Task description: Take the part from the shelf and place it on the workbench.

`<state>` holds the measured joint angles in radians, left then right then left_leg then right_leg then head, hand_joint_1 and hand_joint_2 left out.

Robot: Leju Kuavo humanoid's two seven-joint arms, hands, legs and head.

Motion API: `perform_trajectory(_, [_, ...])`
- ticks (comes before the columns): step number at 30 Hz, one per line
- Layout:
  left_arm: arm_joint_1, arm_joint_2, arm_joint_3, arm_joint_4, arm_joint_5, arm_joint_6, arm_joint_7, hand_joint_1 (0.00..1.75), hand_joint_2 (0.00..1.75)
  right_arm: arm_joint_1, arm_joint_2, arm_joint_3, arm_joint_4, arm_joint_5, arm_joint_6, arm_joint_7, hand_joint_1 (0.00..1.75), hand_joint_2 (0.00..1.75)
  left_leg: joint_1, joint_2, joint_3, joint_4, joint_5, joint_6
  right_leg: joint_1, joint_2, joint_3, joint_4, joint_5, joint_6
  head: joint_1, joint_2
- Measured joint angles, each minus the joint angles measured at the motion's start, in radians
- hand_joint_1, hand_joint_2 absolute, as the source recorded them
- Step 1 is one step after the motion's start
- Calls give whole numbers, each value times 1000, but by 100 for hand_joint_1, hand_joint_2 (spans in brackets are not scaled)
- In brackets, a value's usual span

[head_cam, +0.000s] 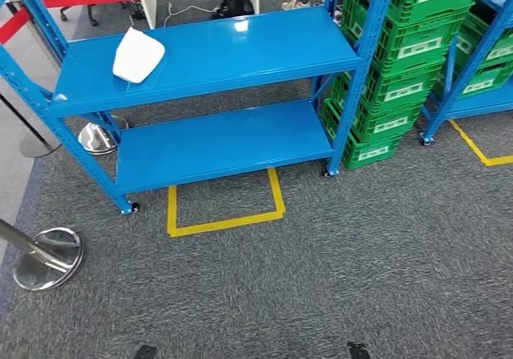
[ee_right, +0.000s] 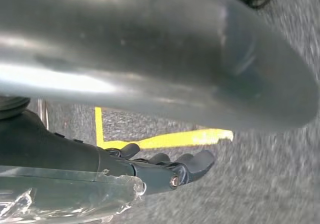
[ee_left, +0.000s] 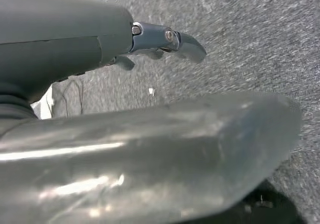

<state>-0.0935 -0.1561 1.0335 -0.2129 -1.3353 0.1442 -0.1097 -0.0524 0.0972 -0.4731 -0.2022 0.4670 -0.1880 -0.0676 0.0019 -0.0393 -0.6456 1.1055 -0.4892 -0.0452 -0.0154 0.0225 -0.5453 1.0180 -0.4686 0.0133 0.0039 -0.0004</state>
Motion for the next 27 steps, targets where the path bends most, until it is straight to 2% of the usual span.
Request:
perform_trajectory(2, [-3, 0, 0, 0, -1, 0, 0, 0, 0, 3, 0, 0, 0, 1, 0, 0, 0, 0, 2, 23, -65, 132, -54, -6, 3, -33, -1, 0, -2, -4, -3, 0])
perform_trajectory(3, [-2, -1, 0, 0, -1, 0, 0, 0, 0, 3, 0, 0, 0, 1, 0, 0, 0, 0, 3, 25, -80, 164, -59, -7, 4, -48, -1, 0, -3, -5, -3, 0])
perform_trajectory(4, [-1, -1, 0, 0, -1, 0, -1, 0, 0, 3, 0, 0, 0, 2, 0, -1, 0, 0, 3, 27, -75, 157, -43, -7, 4, -61, 0, 0, -3, -5, -4, 0])
perform_trajectory(5, [0, 0, 0, 0, -1, 0, -1, 0, 0, 1, 0, 0, 0, 2, 0, -1, 0, 0, 3, 33, -49, 111, -13, -5, 4, -74, 2, 0, -4, -4, -4, 0])
perform_trajectory(6, [0, 0, 0, 0, -2, 0, -1, 0, 0, -1, 0, 0, 0, 3, 0, -2, 0, 0, 2, 48, -10, 42, 22, -3, 5, -85, 4, 0, -6, -2, -4, 0])
perform_trajectory(8, [-4, 0, 0, 0, -3, 0, -2, 0, 0, -2, 0, 0, 0, 4, 0, -3, 0, 0, -4, 95, 56, -82, 60, 7, 11, -105, 8, 2, -12, 7, -5, 0])
perform_trajectory(9, [-6, 0, 0, 0, -3, 0, -3, 0, 0, -2, 0, 0, 0, 5, 0, -3, 0, 0, -8, 110, 71, -111, 63, 13, 15, -114, 10, 1, -14, 12, -4, 0])
perform_trajectory(10, [-7, 1, 0, 0, -4, 0, -4, 0, 0, -3, 0, 0, 0, 5, 0, -3, 0, 0, -11, 110, 72, -121, 60, 18, 17, -125, 13, -1, -16, 17, -4, 0])
perform_trajectory(11, [-6, 1, 0, 0, -4, 0, -4, 0, 0, -4, 0, -1, 0, 5, 0, -3, 0, 0, -9, 96, 71, -122, 62, 25, 17, -135, 17, -3, -17, 22, -3, 0])
perform_trajectory(12, [-4, 2, 0, 0, -4, 0, -5, 0, 0, -6, 0, -1, 0, 5, 0, -4, 0, 0, -8, 85, 71, -124, 63, 31, 16, -131, 21, -2, -22, 28, -2, 0])
perform_trajectory(14, [-4, 2, 0, 0, -4, -1, -5, 0, 0, -8, 0, -1, 0, 5, 0, -5, 0, 0, -2, 65, 73, -128, 68, 44, 13, -86, 4, 46, -55, 39, 4, 0])
perform_trajectory(15, [-5, 2, 0, 0, -4, -2, -5, 0, 0, -8, 0, -1, 0, 4, 0, -5, 0, 0, 0, 56, 73, -129, 70, 48, 12, -55, -23, 104, -85, 43, 8, 0])
perform_trajectory(16, [-6, 2, 0, 0, -4, -4, -5, 0, 0, -7, 0, -2, 0, 2, 0, -6, 0, 0, 0, 48, 73, -128, 70, 51, 11, -36, -58, 176, -119, 45, 11, 0])
perform_trajectory(17, [-6, 2, 0, 0, -3, -6, -5, 0, 0, -6, 0, -4, 0, 0, 0, -6, 0, 0, 0, 39, 72, -128, 70, 52, 11, -28, -93, 243, -144, 46, 12, 0])
perform_trajectory(18, [-5, 2, 0, 0, -3, -8, -6, 0, 0, -4, 0, -5, 0, -2, 1, -6, 0, 0, 0, 30, 73, -128, 70, 53, 11, -26, -118, 285, -152, 47, 13, 0])
perform_trajectory(19, [-4, 3, 0, 0, -2, -10, -6, 0, 0, -2, 0, -8, 0, -4, 1, -6, 0, 0, 0, 23, 73, -128, 69, 52, 10, -25, -126, 289, -139, 47, 13, 0])
perform_trajectory(20, [-4, 3, 0, 0, -2, -12, -6, 0, 0, -1, 0, -10, 0, -6, 1, -6, 0, 0, 1, 17, 75, -127, 69, 51, 9, -25, -113, 251, -106, 47, 13, 0])
perform_trajectory(22, [-4, 3, 0, 0, -1, -16, -6, 0, 0, -2, -1, -15, 0, -9, 1, -8, 0, 0, 1, 8, 78, -123, 65, 43, 4, -20, -55, 111, -31, 49, 14, 0])
perform_trajectory(23, [-4, 3, 0, 0, -1, -17, -6, 0, 0, -3, -1, -17, 0, -10, 2, -8, 0, 0, 1, 5, 77, -120, 63, 38, 2, -15, -29, 53, -8, 46, 14, 0])
perform_trajectory(24, [-4, 4, 0, 0, 0, -18, -6, 0, 0, -4, 0, -18, 0, -11, 2, -8, 0, 0, -1, 4, 75, -116, 60, 34, 1, -11, -14, 19, 2, 44, 14, 0])
perform_trajectory(25, [-4, 5, 0, 0, 1, -18, -6, 0, 0, -5, 0, -19, 0, -11, 3, -8, 0, 0, -3, 3, 72, -114, 60, 37, 0, -7, -11, 9, 0, 40, 14, 0])
perform_trajectory(27, [-3, 5, 0, 0, 3, -19, -6, 0, 0, -3, 0, -21, 0, -11, 3, -8, 0, 0, -4, 3, 70, -114, 64, 58, 1, -5, -13, 8, 4, 35, 14, 0])
